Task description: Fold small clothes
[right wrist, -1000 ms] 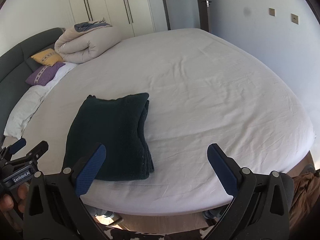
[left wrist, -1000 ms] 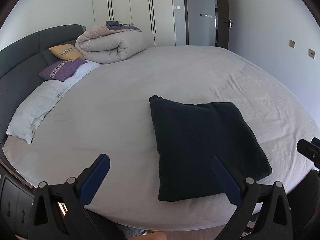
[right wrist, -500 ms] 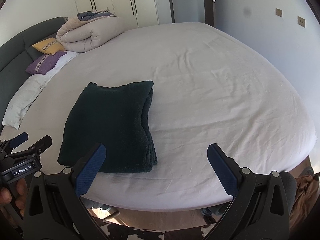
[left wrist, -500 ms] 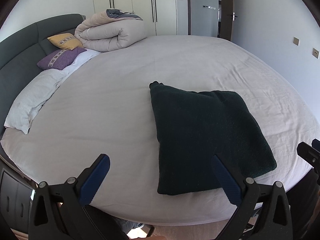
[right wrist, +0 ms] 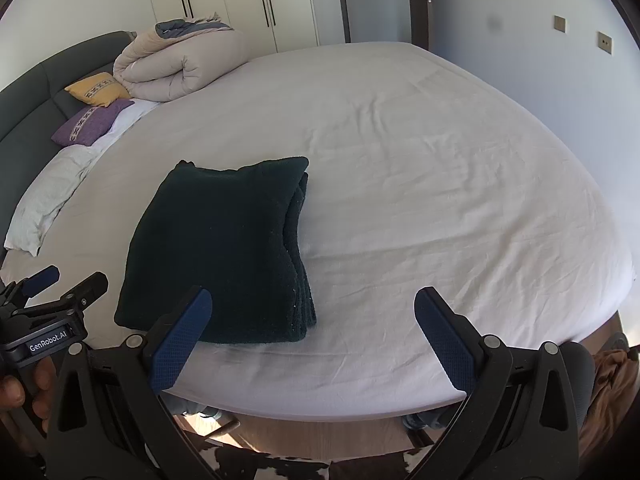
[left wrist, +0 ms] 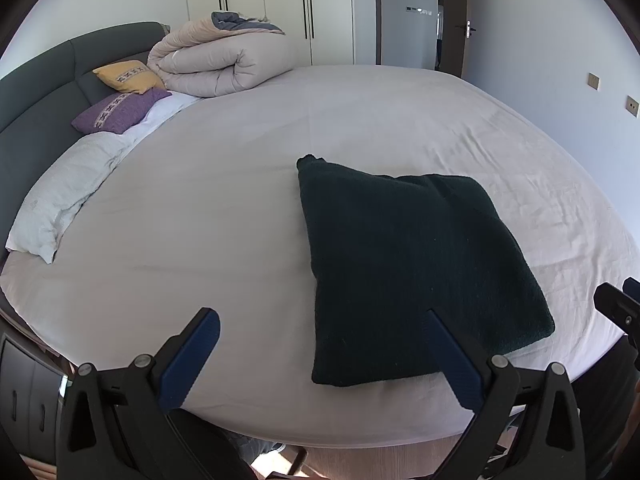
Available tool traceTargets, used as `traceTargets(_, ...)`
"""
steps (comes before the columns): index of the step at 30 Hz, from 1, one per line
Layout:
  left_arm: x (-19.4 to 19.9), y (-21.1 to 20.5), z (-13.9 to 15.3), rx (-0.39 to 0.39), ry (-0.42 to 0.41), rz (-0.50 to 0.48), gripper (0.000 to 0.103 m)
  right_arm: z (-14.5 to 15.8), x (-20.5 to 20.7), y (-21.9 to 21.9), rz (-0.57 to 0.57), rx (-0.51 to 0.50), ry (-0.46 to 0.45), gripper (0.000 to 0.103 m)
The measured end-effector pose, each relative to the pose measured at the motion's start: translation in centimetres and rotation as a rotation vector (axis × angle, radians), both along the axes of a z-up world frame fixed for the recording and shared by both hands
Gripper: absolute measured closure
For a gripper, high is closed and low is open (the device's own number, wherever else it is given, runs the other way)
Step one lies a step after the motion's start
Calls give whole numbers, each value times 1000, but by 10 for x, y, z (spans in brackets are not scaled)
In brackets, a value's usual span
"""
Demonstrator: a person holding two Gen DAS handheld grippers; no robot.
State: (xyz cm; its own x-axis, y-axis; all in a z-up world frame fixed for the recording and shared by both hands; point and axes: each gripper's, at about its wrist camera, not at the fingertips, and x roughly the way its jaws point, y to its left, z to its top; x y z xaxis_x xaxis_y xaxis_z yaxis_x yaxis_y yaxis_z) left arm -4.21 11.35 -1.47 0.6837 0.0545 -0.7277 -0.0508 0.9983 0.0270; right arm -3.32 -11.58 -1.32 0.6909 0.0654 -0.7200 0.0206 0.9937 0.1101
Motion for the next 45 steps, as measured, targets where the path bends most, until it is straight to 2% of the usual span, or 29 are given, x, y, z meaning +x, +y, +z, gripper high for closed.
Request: traceTargets(45, 3, 2, -10, -16, 32, 1, 0, -8, 4, 7, 12, 3, 17, 0)
